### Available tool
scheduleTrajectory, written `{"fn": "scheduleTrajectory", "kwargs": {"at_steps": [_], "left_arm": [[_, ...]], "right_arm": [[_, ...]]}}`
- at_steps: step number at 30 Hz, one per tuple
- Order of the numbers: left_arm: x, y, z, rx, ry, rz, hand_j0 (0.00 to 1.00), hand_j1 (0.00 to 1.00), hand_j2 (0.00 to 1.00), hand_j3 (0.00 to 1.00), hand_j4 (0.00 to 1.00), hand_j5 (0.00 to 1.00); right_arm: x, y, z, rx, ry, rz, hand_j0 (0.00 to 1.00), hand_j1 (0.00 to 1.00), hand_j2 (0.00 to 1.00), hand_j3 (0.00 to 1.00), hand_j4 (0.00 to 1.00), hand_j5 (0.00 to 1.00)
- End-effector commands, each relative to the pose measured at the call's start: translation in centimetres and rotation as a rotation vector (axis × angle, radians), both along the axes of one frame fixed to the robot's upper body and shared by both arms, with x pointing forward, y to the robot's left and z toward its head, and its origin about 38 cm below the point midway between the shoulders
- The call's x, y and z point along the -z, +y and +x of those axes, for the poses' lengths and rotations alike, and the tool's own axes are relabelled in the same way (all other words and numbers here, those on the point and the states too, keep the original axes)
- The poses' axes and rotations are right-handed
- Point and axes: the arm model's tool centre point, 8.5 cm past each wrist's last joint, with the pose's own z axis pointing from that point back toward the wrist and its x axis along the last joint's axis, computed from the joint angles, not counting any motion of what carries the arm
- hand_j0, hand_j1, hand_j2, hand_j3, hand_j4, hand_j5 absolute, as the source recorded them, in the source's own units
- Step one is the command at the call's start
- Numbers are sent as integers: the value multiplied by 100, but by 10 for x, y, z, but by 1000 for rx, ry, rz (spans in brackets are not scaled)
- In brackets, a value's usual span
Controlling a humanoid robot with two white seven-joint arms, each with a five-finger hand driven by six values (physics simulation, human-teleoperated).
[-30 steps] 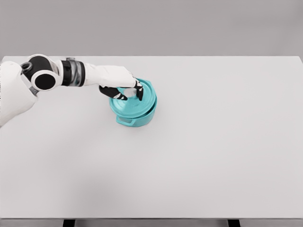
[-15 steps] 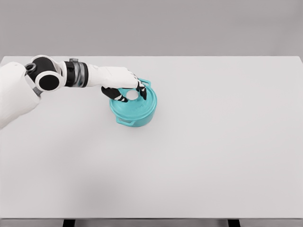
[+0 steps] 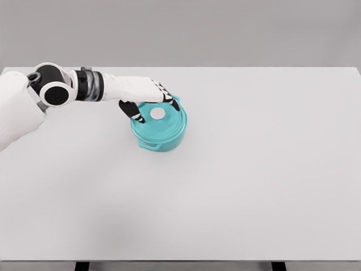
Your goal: Cover the pot with left arm
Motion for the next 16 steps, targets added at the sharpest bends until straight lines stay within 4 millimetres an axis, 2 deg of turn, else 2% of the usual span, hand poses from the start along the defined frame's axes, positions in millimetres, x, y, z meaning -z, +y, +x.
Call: {"fn": "scheduleTrajectory", "kwargs": {"at_steps": [1, 3, 5, 6, 7, 10, 12, 16], "left_arm": [[-2, 3, 0, -6, 0, -4, 100, 100, 100, 100, 100, 100], [-8, 4, 1, -3, -11, -4, 100, 100, 100, 100, 100, 100], [-19, 16, 5, -18, -34, 4, 100, 100, 100, 100, 100, 100], [-34, 34, 8, -49, -46, -9, 100, 100, 100, 100, 100, 100], [-39, 56, 9, -85, -52, 4, 100, 100, 100, 100, 100, 100], [-43, 104, 7, -168, -56, 39, 100, 100, 100, 100, 100, 100], [-45, 118, 5, -181, -61, 42, 100, 100, 100, 100, 100, 100], [-38, 122, 8, -197, -44, 42, 100, 100, 100, 100, 100, 100]], "right_arm": [[0, 0, 0, 0, 0, 0, 100, 100, 100, 100, 100, 100], [0, 0, 0, 0, 0, 0, 100, 100, 100, 100, 100, 100], [0, 0, 0, 0, 0, 0, 100, 100, 100, 100, 100, 100], [0, 0, 0, 0, 0, 0, 100, 100, 100, 100, 100, 100], [0, 0, 0, 0, 0, 0, 100, 100, 100, 100, 100, 100], [0, 0, 0, 0, 0, 0, 100, 100, 100, 100, 100, 100], [0, 0, 0, 0, 0, 0, 100, 100, 100, 100, 100, 100], [0, 0, 0, 0, 0, 0, 100, 100, 100, 100, 100, 100]]}}
